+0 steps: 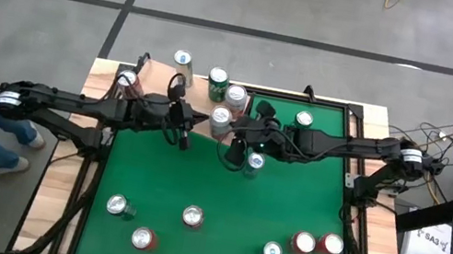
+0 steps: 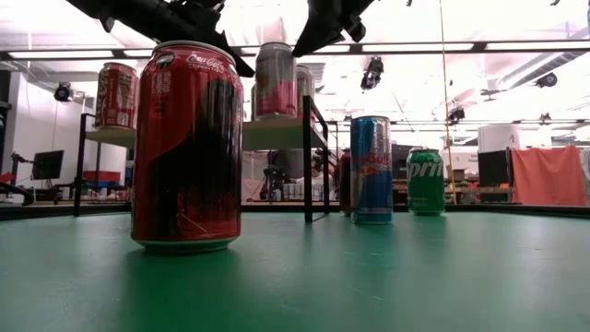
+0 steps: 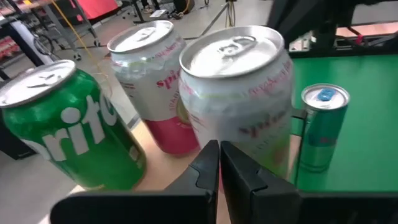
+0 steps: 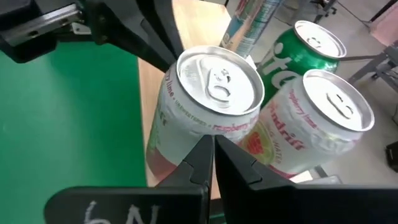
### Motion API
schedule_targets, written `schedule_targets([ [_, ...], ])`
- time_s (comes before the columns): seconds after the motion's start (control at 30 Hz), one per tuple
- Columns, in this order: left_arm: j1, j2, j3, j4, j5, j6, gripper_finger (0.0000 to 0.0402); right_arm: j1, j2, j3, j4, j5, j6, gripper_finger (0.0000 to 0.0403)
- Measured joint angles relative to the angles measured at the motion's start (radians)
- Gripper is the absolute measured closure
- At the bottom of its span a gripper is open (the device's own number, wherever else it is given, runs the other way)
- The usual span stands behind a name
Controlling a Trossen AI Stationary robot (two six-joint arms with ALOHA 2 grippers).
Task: Place canned beverage on shelf
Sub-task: Put the pink/white soda can on the shelf aligned with the other pink/white soda can
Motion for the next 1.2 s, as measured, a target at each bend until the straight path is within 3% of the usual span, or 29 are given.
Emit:
schedule_targets([
  [0.2, 0.000, 0.000, 0.000, 0.000, -0.004, -0.003, 0.0401, 0.000, -0.043, 0.002, -0.032, -0.043, 0.025, 0.0394],
  [0.3, 0.000, 0.000, 0.000, 0.001, -0.005, -0.003, 0.0401, -0.008, -0.052, 0.002, -0.020, -0.230, 0.025, 0.0394],
  [0.47, 0.001, 0.000, 0.000, 0.001, -0.009, -0.002, 0.0401, -0.030, -0.051, -0.006, 0.073, -0.660, -0.048, 0.0394],
  [0.6, 0.001, 0.000, 0.000, 0.001, -0.011, 0.002, 0.0401, -0.030, -0.051, -0.048, 0.226, -0.834, -0.109, 0.0394],
  [0.7, 0.001, 0.000, 0.000, 0.001, -0.011, 0.004, 0.0401, -0.035, -0.051, -0.073, 0.246, -0.817, -0.126, 0.0394],
  [0.87, 0.001, 0.000, 0.000, 0.002, -0.011, 0.004, 0.0402, -0.045, -0.050, -0.118, 0.246, -0.484, -0.112, 0.0394],
  [0.97, 0.001, 0.000, 0.000, 0.002, -0.011, -0.002, 0.0402, -0.045, -0.048, -0.139, 0.240, -0.357, -0.098, 0.0394],
  [1.2, 0.000, 0.000, 0.000, 0.002, 0.021, -0.019, 0.0402, -0.045, -0.049, -0.140, 0.245, -0.325, -0.093, 0.0394],
])
